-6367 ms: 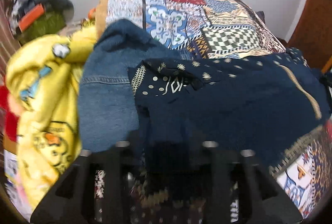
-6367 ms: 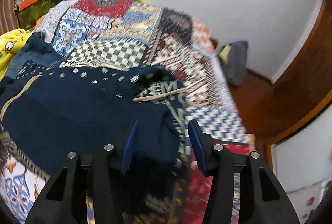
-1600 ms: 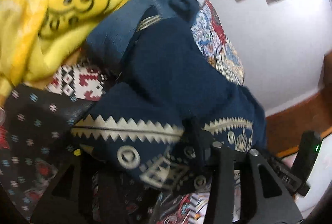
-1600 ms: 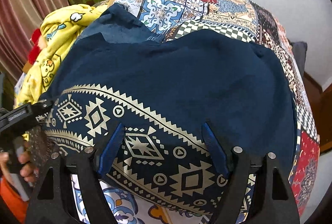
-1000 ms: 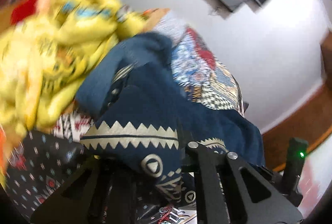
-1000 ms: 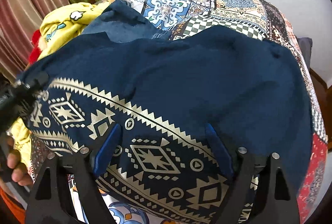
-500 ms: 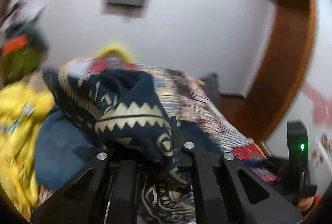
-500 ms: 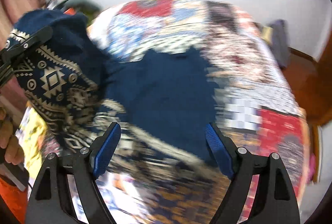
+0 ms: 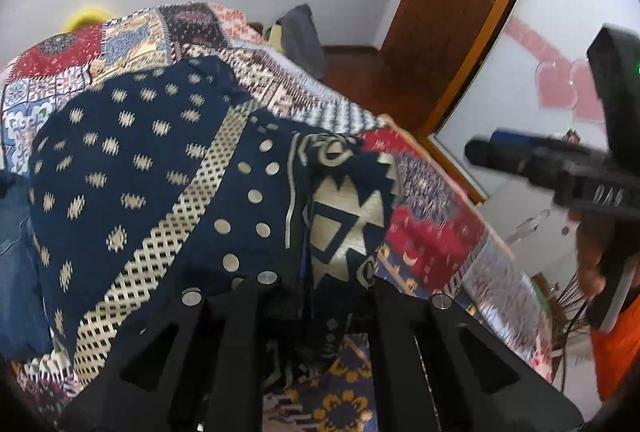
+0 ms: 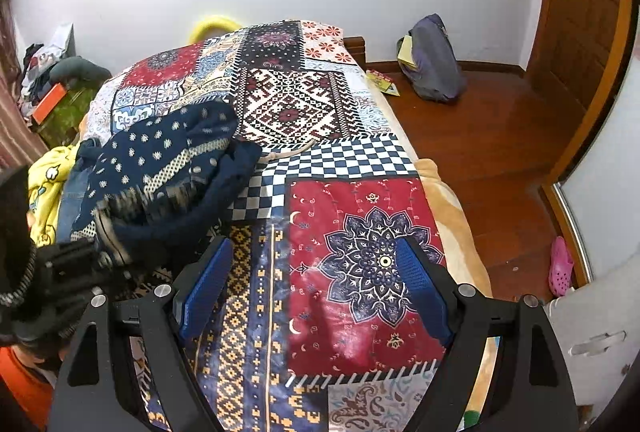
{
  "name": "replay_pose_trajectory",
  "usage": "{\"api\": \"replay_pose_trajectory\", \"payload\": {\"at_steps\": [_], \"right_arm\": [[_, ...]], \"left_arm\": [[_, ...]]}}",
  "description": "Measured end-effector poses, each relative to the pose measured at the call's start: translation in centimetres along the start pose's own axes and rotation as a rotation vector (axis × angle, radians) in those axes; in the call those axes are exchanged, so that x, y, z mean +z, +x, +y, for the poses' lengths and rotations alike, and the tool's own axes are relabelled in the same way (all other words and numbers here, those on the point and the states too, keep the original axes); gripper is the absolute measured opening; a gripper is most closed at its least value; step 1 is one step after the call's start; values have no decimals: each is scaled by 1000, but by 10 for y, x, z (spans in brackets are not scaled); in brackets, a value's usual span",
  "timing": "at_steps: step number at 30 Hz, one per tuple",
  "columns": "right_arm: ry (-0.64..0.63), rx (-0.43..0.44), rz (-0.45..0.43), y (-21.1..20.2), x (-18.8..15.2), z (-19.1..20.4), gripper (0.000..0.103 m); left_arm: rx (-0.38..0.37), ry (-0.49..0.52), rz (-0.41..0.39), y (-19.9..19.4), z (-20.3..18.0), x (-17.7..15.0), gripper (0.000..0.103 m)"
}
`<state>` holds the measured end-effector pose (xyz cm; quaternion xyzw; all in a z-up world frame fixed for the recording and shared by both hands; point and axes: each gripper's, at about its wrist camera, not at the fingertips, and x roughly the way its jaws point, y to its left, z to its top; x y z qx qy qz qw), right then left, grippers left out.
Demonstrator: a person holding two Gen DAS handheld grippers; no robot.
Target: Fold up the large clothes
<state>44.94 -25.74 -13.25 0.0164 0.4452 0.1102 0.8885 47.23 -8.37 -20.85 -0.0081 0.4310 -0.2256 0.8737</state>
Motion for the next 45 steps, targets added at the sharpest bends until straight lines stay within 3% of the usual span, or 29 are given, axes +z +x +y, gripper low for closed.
{"api": "replay_pose_trajectory", "payload": {"at_steps": [2, 3, 4, 6, 9, 12, 14, 17, 19, 22, 24, 29, 34, 38, 42, 45], "right_arm": [[-7, 5, -7, -2, 0, 3, 81], [-10, 14, -11, -5, 0, 5, 81], [-15, 27, -15, -5, 2, 8, 81], [-27, 55, -31, -8, 4, 16, 81], [-56, 93, -52, -11, 9, 32, 81], [-95, 122, -71, -8, 16, 53, 81], [-113, 142, -64, -1, 18, 65, 81], [-143, 147, -37, 19, 17, 83, 81], [-150, 147, -6, 34, 12, 91, 81], [-152, 173, 42, 50, 2, 97, 81], [-168, 170, 81, 61, -6, 100, 81], [-179, 125, 126, 77, -28, 89, 81], [-160, 140, 165, 71, -39, 69, 81], [-169, 160, 156, 59, -35, 63, 81], [-115, 239, 136, 54, -16, 57, 81], [-98, 273, 123, 62, -1, 61, 81]], "left_arm": [[11, 25, -1, -9, -3, -5, 9], [13, 35, 2, -14, -8, -6, 17], [14, 42, 11, -20, -9, -9, 33], [-3, 45, 33, -33, -14, -11, 53], [26, 80, -24, -61, -15, -19, 58], [174, 93, -87, -87, -5, -23, 68], [248, 81, -128, -101, 7, -23, 69], [333, 28, -152, -108, 34, -17, 81], [358, -36, -155, -106, 57, -15, 83], [346, -116, -97, -90, 87, -19, 83], [304, -168, -64, -77, 103, -23, 83], [197, -260, -75, -79, 121, -48, 88], [158, -292, -64, -88, 126, -66, 88], [218, -280, -81, -106, 129, -64, 88], [253, -249, -104, -114, 133, -46, 88], [181, -295, -97, -107, 143, -29, 88]]}}
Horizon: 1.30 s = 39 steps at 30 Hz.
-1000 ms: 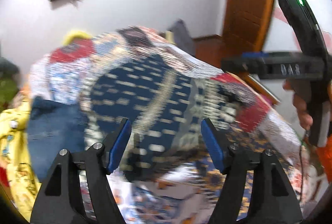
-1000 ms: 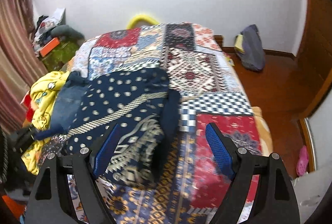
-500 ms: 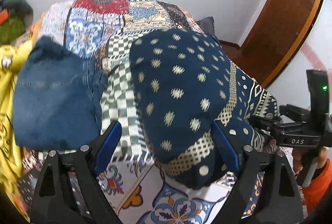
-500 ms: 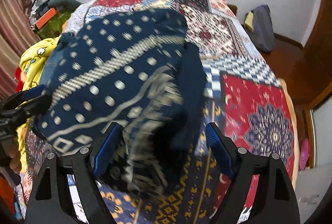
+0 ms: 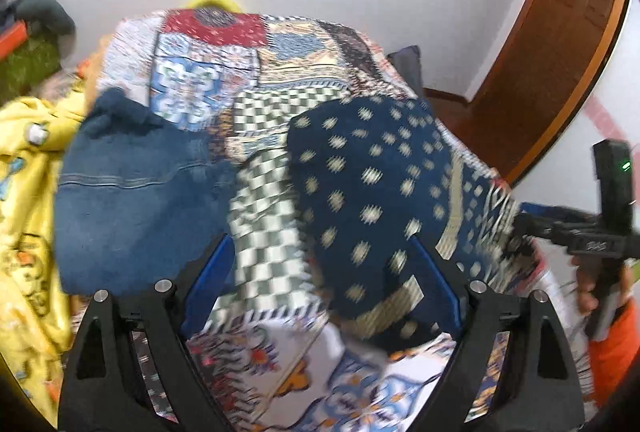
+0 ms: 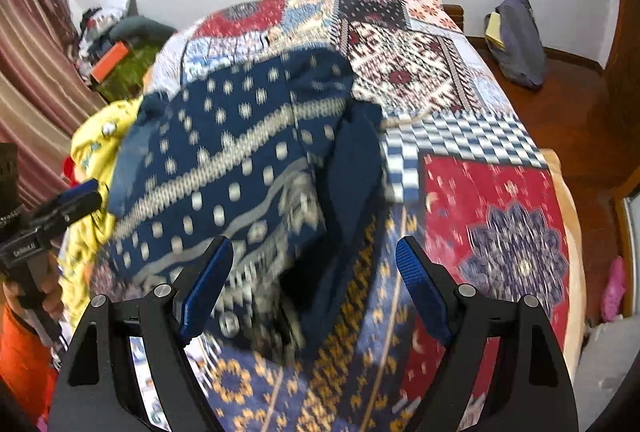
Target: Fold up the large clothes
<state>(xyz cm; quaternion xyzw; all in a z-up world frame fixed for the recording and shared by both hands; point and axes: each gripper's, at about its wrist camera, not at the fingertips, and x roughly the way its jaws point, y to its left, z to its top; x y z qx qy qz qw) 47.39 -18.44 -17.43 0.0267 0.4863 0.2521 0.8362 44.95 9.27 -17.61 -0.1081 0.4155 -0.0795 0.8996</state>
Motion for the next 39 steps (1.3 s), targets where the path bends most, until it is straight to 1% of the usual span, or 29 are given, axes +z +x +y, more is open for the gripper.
{"api": "replay_pose_trajectory", "payload": {"at_steps": [3, 4, 5, 7, 8, 9, 11, 14, 16, 18, 19, 21, 22, 24, 25, 27, 29, 30, 32, 34, 36, 39], "right_arm": [[38, 10, 19, 20, 15, -8, 81], [69, 29, 41, 31, 20, -14, 81], [86, 45, 58, 38, 21, -17, 81], [121, 97, 98, 55, 21, -25, 81], [136, 130, 111, 60, 18, -28, 81], [160, 167, 118, 66, 16, -32, 81], [192, 220, 116, 69, 13, -36, 81], [221, 273, 118, 73, 11, -38, 81], [235, 311, 126, 77, 12, -36, 81], [235, 326, 127, 80, 15, -32, 82], [233, 330, 128, 82, 18, -31, 84], [232, 339, 129, 87, 23, -28, 84], [234, 345, 130, 89, 25, -27, 84], [238, 346, 138, 91, 27, -25, 84], [237, 346, 142, 90, 27, -24, 84], [232, 341, 150, 88, 29, -21, 80], [227, 345, 152, 86, 29, -18, 67], [225, 349, 152, 83, 29, -16, 62], [204, 374, 158, 80, 30, -12, 45], [185, 391, 163, 75, 30, -5, 37], [165, 393, 163, 70, 32, 6, 34], [100, 359, 143, 58, 38, 35, 32]], "left_arm": [[-105, -81, 45, 22, 6, 14, 88], [-129, -103, 61, 29, 7, 16, 88], [-169, -146, 88, 41, 12, 19, 88], [-221, -215, 129, 58, 18, 18, 87], [-264, -272, 150, 69, 23, 16, 87], [-285, -295, 157, 73, 25, 15, 87], [-304, -336, 146, 82, 30, 12, 88], [-314, -346, 133, 88, 30, 10, 92], [-320, -346, 138, 94, 30, 10, 95], [-342, -353, 166, 104, 34, 10, 98], [-364, -374, 182, 109, 38, 9, 98], [-406, -428, 200, 118, 44, 6, 99], [-408, -438, 197, 119, 46, 6, 99], [-393, -419, 188, 119, 42, 8, 99], [-386, -410, 186, 119, 40, 8, 96], [-374, -393, 182, 116, 34, 11, 91], [-375, -386, 177, 110, 32, 13, 84], [-380, -383, 175, 108, 32, 13, 80], [-390, -378, 167, 100, 33, 13, 74], [-406, -376, 153, 87, 37, 13, 68], [-408, -365, 130, 70, 42, 14, 65], [-381, -339, 88, 42, 48, 19, 65]]}}
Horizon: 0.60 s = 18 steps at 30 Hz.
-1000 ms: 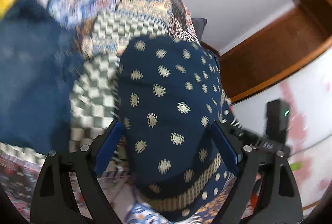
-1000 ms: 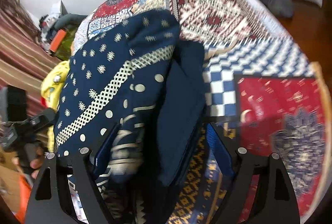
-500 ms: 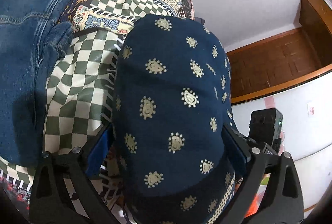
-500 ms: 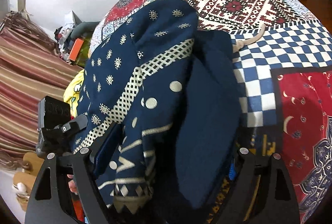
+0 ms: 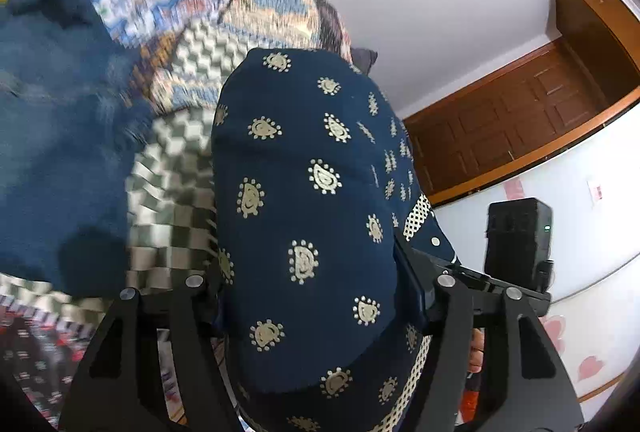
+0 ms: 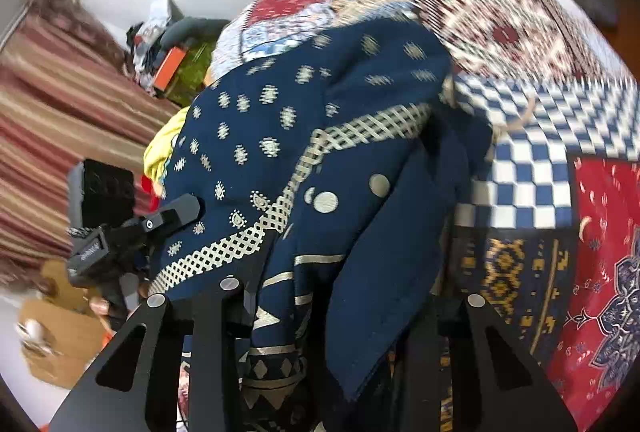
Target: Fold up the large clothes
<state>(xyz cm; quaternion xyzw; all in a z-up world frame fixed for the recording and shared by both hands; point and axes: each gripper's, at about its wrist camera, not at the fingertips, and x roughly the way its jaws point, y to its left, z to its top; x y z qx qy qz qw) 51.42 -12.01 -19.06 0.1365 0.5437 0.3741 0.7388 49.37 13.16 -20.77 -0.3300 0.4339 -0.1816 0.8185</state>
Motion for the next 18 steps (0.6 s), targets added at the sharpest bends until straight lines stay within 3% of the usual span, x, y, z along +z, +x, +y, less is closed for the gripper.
{"api": "replay_pose_trajectory", "payload": {"at_steps": [4, 12, 18], "right_arm": [[-85, -16, -35, 3, 9, 49, 32], [-168, 59, -87, 34, 42, 122, 32], [-167, 72, -63, 89, 61, 145, 32]], "left_arm": [[2, 23, -65, -52, 0, 11, 65], [43, 46, -164, -137, 26, 49, 65], [60, -8, -175, -156, 79, 74, 65]]}}
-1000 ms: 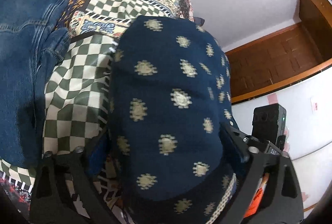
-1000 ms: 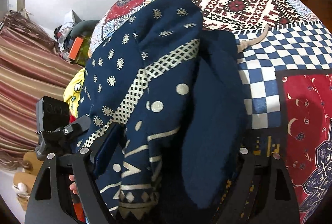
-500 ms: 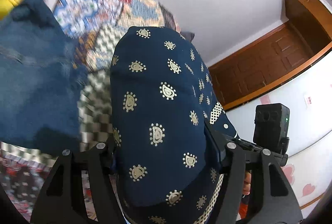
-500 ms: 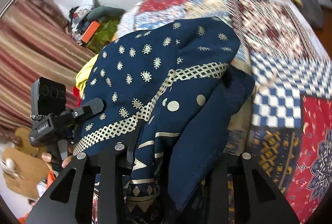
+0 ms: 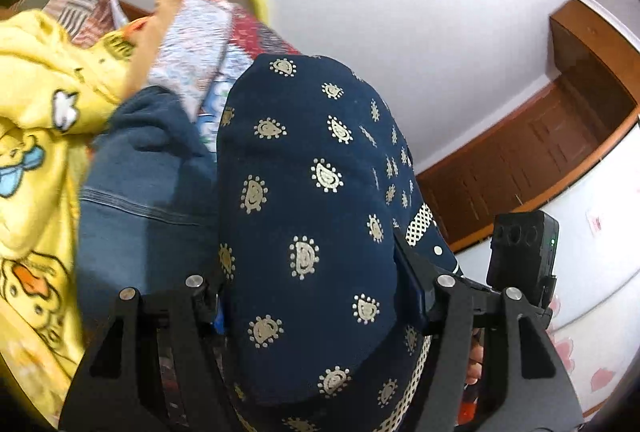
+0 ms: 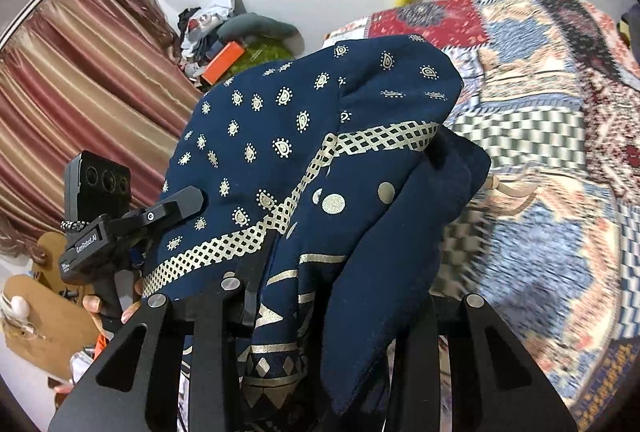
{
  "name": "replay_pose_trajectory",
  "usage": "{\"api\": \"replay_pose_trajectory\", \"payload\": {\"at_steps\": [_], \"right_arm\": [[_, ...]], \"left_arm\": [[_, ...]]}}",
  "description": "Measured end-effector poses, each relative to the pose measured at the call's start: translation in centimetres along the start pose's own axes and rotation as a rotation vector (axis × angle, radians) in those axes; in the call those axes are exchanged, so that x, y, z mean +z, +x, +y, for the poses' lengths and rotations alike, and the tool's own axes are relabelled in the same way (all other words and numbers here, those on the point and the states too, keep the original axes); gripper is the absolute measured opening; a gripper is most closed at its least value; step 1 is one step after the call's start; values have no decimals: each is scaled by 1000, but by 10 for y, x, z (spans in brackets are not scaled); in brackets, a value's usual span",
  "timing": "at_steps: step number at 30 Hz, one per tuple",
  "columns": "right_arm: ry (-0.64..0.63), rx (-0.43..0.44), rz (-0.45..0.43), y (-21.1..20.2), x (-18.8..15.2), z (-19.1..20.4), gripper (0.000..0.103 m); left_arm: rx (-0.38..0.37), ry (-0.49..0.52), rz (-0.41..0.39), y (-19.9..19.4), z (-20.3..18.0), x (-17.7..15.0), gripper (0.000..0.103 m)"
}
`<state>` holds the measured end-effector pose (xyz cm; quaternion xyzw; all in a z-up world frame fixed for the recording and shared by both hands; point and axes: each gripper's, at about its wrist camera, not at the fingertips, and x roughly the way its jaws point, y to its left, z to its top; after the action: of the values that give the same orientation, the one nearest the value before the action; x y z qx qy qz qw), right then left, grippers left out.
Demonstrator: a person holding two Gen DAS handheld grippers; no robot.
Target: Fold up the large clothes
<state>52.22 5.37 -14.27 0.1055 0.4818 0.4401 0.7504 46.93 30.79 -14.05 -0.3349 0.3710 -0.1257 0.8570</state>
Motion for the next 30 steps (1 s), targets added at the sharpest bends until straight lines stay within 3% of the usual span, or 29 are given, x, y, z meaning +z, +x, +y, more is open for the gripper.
{"api": "replay_pose_trajectory", "payload": {"at_steps": [8, 11, 13, 15, 23, 27, 30], "right_arm": [[60, -79, 119, 98, 6, -19, 32], [32, -154, 181, 126, 0, -31, 29], [6, -147, 206, 132, -5, -35, 29], [1, -130, 200, 128, -6, -38, 30], [-88, -278, 180, 93, -35, -21, 49], [-157, -352, 187, 84, -50, -13, 50], [-181, -383, 200, 73, -67, -11, 50]], "left_arm": [[93, -136, 64, 47, 106, 17, 65], [190, -105, 97, 66, 137, 3, 65], [139, -80, 70, 60, 139, -2, 65], [151, -66, 69, 57, 135, -4, 65], [318, 51, 39, 28, 96, -18, 68], [361, 122, 28, 5, 83, -40, 68], [459, 202, 57, -2, 72, -65, 68]]}}
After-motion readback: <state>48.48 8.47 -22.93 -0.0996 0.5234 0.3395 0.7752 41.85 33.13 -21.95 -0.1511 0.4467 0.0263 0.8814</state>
